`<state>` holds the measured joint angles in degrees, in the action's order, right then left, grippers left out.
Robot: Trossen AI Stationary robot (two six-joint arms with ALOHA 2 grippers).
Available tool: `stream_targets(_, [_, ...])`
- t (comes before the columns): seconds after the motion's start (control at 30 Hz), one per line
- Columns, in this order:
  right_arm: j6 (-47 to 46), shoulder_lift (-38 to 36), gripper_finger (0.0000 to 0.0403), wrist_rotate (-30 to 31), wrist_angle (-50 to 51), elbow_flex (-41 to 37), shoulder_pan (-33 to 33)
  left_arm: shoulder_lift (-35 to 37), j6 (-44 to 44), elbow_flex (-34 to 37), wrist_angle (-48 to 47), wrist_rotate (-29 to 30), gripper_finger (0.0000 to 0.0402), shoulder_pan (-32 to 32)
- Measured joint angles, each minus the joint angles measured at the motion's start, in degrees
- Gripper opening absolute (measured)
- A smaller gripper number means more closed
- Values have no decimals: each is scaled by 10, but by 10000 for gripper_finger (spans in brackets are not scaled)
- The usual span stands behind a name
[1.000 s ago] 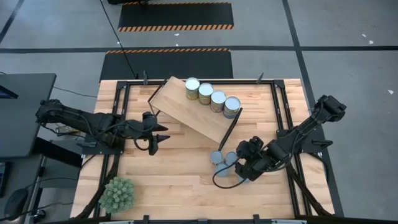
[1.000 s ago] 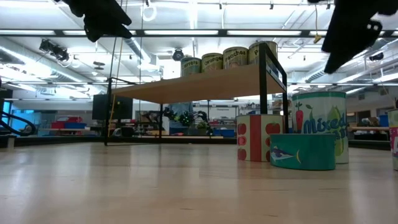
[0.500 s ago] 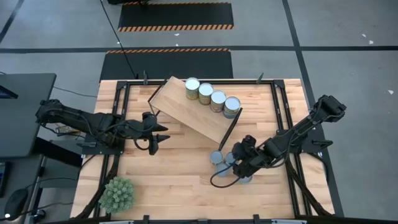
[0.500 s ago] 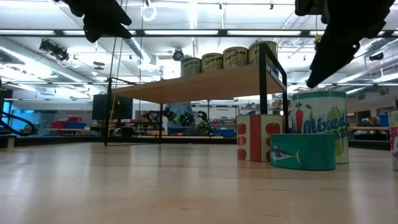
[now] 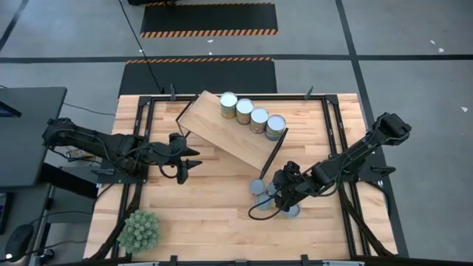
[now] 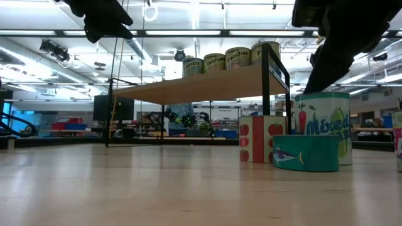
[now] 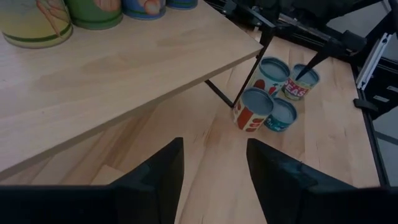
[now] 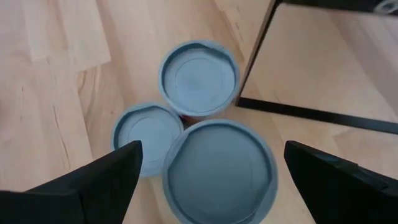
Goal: Pick and place cans onto a shelf
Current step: Put the canned mixed vegetables on the shelf
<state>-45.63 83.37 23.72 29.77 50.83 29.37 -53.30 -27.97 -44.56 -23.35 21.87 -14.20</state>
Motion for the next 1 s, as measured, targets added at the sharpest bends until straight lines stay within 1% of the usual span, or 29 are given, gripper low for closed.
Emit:
stream_targets(0.23, [6,0,400,-3,-18,-31,0,0,0,0,0,0,180,0])
stream_targets(0.5, [8,0,395,-13,-92,-73,-16,0,0,0,0,0,180,0])
stream_targets(0.6, [9,0,381,-25,-110,-85,-24,0,-1,0,0,0,180,0])
stream_targets(0.9, [45,0,317,-36,-116,-85,-37,0,-4,0,0,0,180,0])
stream_targets(1.0, [48,0,301,-40,-117,-85,-38,0,-4,0,0,0,180,0])
